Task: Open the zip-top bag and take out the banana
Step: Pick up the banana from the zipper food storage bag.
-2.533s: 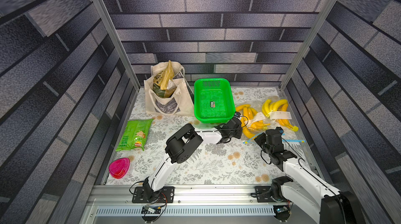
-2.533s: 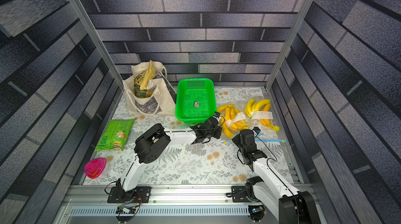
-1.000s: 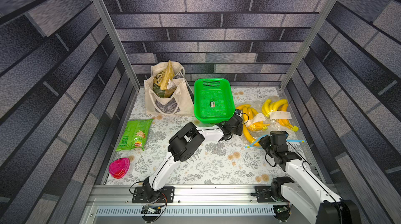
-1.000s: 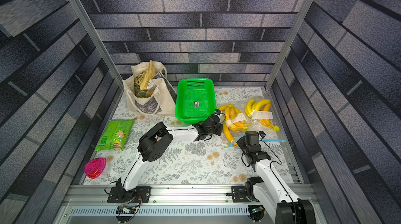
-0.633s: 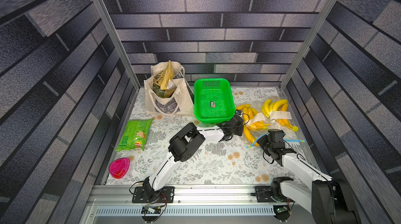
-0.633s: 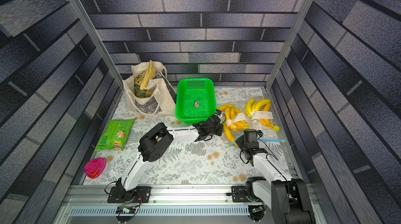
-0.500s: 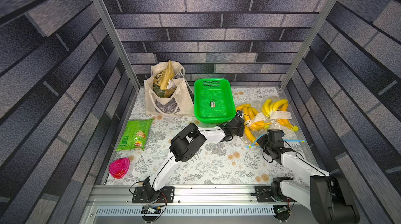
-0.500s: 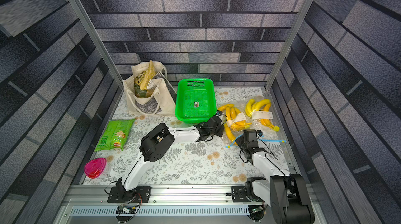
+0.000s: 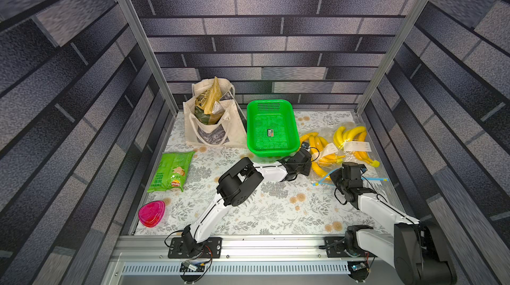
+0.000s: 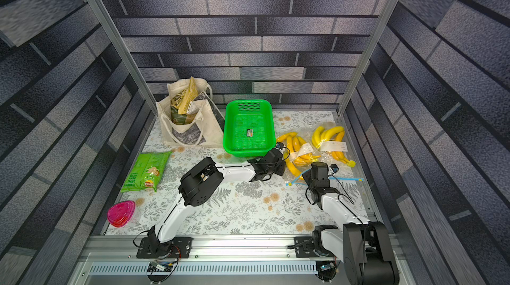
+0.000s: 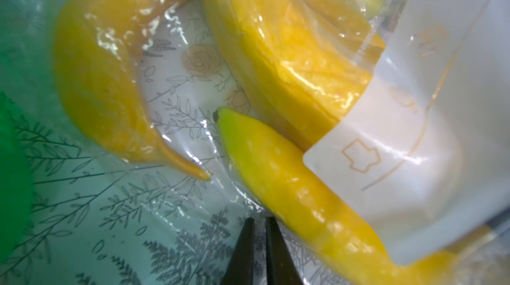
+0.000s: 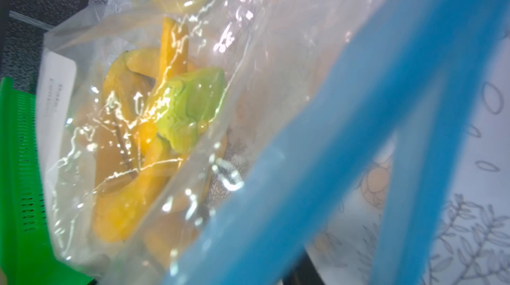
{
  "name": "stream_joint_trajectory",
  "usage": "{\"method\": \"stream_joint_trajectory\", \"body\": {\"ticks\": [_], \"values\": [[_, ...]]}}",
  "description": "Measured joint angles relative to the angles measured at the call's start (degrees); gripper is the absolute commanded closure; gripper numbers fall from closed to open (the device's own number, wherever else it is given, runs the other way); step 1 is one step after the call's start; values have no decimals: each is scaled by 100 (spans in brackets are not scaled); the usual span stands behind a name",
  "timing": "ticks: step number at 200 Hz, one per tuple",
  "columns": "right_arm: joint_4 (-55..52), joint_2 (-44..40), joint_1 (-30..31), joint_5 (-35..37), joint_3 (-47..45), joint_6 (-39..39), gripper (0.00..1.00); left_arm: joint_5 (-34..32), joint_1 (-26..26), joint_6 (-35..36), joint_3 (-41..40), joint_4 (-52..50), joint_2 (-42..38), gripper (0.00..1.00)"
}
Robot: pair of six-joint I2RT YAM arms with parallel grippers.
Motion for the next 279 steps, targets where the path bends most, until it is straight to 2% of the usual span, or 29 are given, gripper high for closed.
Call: {"method": "stream_joint_trajectory", "body": {"ticks": [45,121,152,223,279], "values": [[-431,-557,0,-81,0,-96,87,-7,2,0,0,0,0,87],[-2024,-1775,0,-153,138,-426,92,-57,11,-2,101,-111,0,87],[-2564,-1930,0,-195,321,-553,94,-125,39,-2,146,-151,0,87],[-4367,-2387,2,190,1578,-1150,95,-188,105,-4,262,-267,2,87],[-5608,-2321,2,474,2848,-1797,97,-275,116,-2,291,-321,2,86]]}}
